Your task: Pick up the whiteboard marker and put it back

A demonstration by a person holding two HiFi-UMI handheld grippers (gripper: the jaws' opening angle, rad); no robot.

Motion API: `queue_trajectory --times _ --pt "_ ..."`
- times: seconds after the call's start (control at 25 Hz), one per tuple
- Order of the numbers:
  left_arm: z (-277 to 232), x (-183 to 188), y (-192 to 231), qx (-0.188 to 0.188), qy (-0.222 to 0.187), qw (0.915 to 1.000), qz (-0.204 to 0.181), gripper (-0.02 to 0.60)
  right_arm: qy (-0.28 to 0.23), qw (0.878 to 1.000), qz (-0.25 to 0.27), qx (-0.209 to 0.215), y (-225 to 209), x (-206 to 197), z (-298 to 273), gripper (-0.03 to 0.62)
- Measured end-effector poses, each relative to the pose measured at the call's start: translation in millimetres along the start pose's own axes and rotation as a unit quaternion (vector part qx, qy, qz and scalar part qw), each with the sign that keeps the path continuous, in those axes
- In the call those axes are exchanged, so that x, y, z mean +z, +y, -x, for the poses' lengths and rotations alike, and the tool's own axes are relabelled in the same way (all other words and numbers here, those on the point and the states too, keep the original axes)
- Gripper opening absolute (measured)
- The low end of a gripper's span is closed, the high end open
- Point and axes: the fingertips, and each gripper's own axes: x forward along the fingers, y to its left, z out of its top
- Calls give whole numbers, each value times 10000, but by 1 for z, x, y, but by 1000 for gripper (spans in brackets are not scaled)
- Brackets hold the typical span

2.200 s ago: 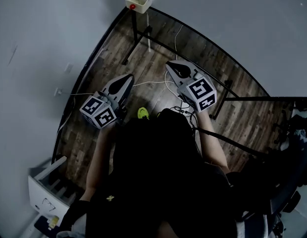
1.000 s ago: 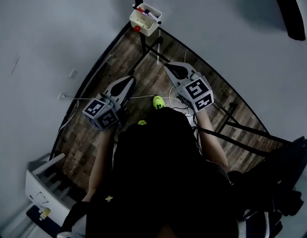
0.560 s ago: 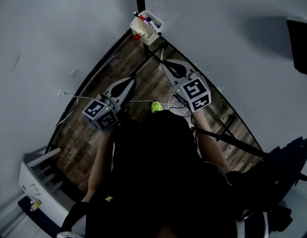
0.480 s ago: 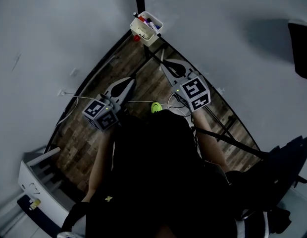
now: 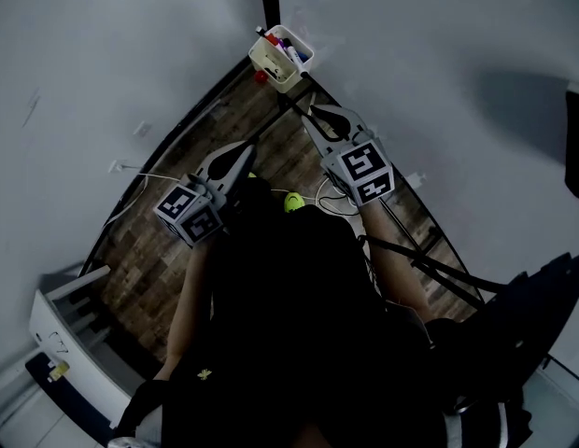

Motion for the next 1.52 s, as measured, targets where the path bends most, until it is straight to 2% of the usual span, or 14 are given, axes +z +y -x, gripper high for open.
queue_trajectory --times 0.36,0.56,0.76,1.16,1.4,1.52 --pt "-16 3 22 -100 128 9999 -1 20 56 10000 -15 -79 -15 4 -25 93" --pt "-33 17 28 -270 189 9994 -58 20 129 9996 -50 -266 -28 6 -39 152" --pt "-39 22 36 -328 281 9991 -36 20 217 9989 -103 -396 -36 6 -50 176" --pt "-36 28 48 -178 269 9994 127 18 287 9981 -165 -511 -57 6 -67 199" --pt "-23 27 58 -120 249 9996 57 18 394 9979 -83 -514 -62 5 -79 199" --pt "-18 27 65 -37 218 9996 193 18 453 9975 -30 -541 -65 3 -85 199"
